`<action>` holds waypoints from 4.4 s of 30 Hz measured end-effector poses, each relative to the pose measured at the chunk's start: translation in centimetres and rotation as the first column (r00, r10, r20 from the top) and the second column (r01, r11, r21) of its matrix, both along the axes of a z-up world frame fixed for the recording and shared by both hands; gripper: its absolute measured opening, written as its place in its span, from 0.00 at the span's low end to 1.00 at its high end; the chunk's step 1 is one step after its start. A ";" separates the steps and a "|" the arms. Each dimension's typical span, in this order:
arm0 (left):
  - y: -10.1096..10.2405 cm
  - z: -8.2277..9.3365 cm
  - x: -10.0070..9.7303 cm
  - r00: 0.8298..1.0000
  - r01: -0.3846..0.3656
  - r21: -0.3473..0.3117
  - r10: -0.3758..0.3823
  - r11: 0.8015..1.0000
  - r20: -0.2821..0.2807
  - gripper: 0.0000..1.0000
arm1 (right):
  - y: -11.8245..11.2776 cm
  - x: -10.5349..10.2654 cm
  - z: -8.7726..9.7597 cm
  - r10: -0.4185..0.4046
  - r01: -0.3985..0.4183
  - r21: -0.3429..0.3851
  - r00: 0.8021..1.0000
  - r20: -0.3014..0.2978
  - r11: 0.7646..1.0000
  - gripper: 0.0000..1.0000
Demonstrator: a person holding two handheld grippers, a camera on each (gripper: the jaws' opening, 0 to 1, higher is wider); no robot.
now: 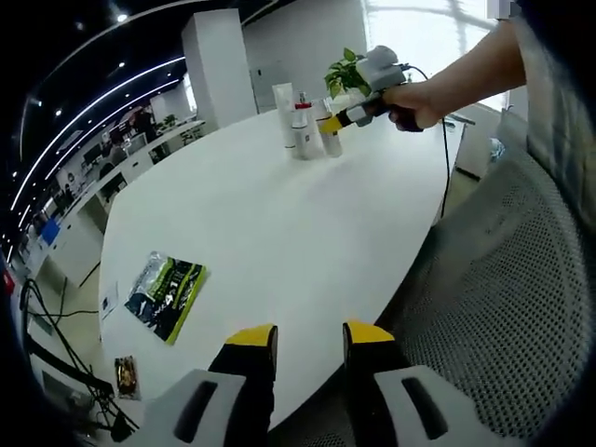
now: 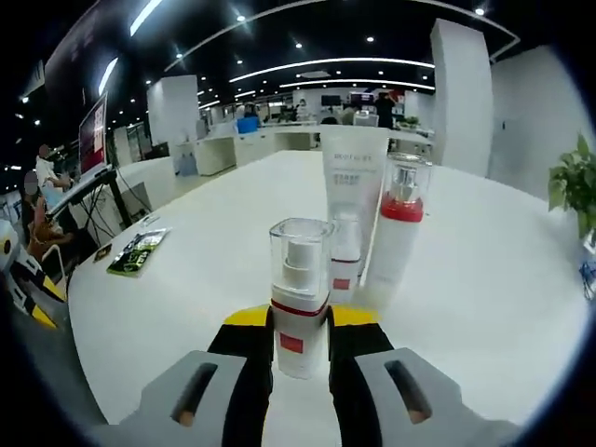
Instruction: Arrange the skincare products in the storage area until every visible bottle or jar stands upright without overlapping.
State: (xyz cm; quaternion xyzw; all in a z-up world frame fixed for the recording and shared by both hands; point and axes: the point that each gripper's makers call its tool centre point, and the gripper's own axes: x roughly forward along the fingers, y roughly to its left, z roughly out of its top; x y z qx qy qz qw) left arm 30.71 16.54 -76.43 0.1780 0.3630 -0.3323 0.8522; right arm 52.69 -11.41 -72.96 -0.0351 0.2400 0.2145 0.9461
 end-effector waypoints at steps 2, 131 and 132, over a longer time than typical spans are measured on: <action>0.0 -0.1 -0.1 1.000 -0.003 0.000 0.003 1.000 -0.003 0.28 | -0.5 0.4 0.0 -0.017 0.017 0.009 1.000 0.016 1.000 0.20; 0.7 -1.8 -0.7 0.997 0.004 0.062 0.001 0.998 -0.077 0.28 | -3.7 5.2 -3.8 -0.092 0.096 -0.078 0.994 0.056 0.992 0.18; 0.7 -1.8 -0.7 0.997 0.004 0.062 0.001 0.998 -0.077 0.28 | -3.7 5.2 -3.8 -0.092 0.096 -0.077 0.994 0.055 0.992 0.18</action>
